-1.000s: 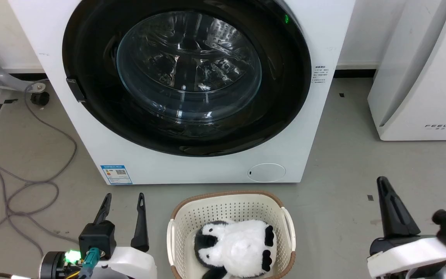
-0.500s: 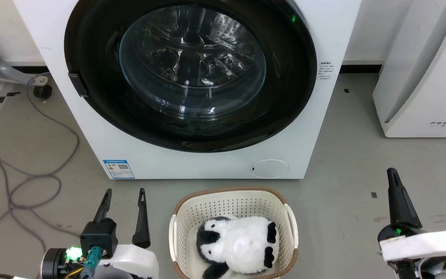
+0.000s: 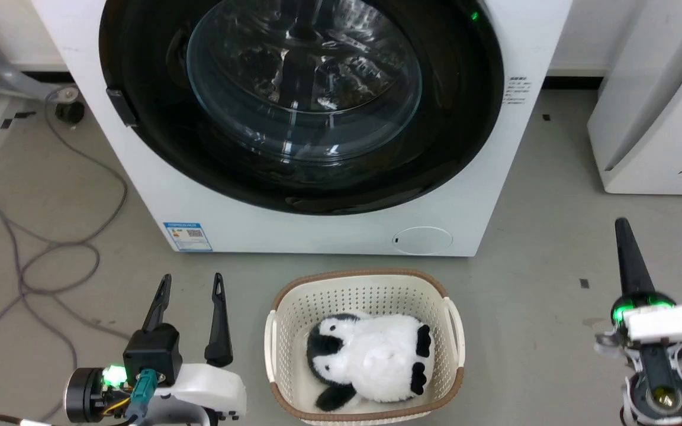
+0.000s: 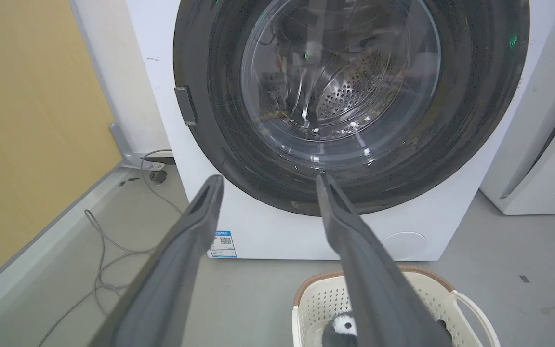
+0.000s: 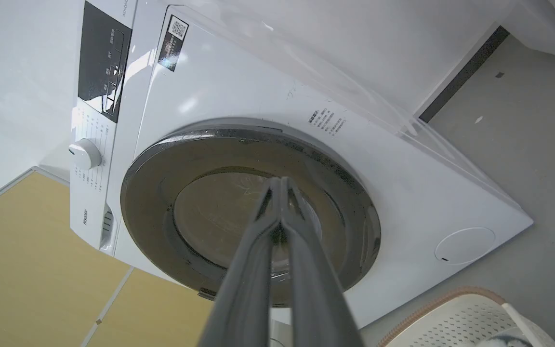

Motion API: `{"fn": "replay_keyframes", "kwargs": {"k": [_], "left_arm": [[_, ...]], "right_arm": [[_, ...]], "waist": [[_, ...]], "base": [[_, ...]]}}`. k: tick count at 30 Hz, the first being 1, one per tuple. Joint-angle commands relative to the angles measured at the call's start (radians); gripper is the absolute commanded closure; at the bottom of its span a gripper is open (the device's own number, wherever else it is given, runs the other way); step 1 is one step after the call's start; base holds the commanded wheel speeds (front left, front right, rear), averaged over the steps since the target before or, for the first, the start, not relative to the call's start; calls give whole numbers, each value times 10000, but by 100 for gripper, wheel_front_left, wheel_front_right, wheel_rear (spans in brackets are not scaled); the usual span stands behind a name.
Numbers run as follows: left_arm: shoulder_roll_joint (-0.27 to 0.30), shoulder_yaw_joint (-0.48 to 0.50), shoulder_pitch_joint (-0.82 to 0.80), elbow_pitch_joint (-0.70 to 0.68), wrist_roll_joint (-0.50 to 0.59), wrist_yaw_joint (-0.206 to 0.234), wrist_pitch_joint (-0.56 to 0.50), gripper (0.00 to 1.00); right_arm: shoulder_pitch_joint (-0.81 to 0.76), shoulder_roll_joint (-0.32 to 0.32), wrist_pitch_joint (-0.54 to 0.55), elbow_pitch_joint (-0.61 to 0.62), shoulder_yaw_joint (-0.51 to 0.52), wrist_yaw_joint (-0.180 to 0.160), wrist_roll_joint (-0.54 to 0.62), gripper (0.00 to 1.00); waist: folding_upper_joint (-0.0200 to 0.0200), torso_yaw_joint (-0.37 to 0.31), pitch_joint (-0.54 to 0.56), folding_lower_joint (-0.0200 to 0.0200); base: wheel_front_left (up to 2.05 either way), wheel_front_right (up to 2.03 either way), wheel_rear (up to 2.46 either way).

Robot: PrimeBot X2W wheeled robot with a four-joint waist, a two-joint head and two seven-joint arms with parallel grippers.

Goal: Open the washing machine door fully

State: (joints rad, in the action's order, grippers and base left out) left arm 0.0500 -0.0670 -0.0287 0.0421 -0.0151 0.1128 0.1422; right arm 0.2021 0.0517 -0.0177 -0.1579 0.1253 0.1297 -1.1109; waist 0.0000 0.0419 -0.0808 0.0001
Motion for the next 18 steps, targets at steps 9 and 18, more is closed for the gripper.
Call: {"fn": "replay_keyframes", "kwargs": {"k": [9, 18], "left_arm": [[4, -170, -479, 29, -141, 216, 270, 0], [4, -368, -886, -13, -216, 388, 457, 0]], "right_arm": [[1721, 418, 739, -1342, 418, 7, -1866, 100], [3715, 1105, 993, -2638, 596, 8, -2917, 100]], "waist": [[0, 233, -476, -1], [0, 552, -1152, -1]], "base": [[0, 0, 0], [0, 0, 0]]}}
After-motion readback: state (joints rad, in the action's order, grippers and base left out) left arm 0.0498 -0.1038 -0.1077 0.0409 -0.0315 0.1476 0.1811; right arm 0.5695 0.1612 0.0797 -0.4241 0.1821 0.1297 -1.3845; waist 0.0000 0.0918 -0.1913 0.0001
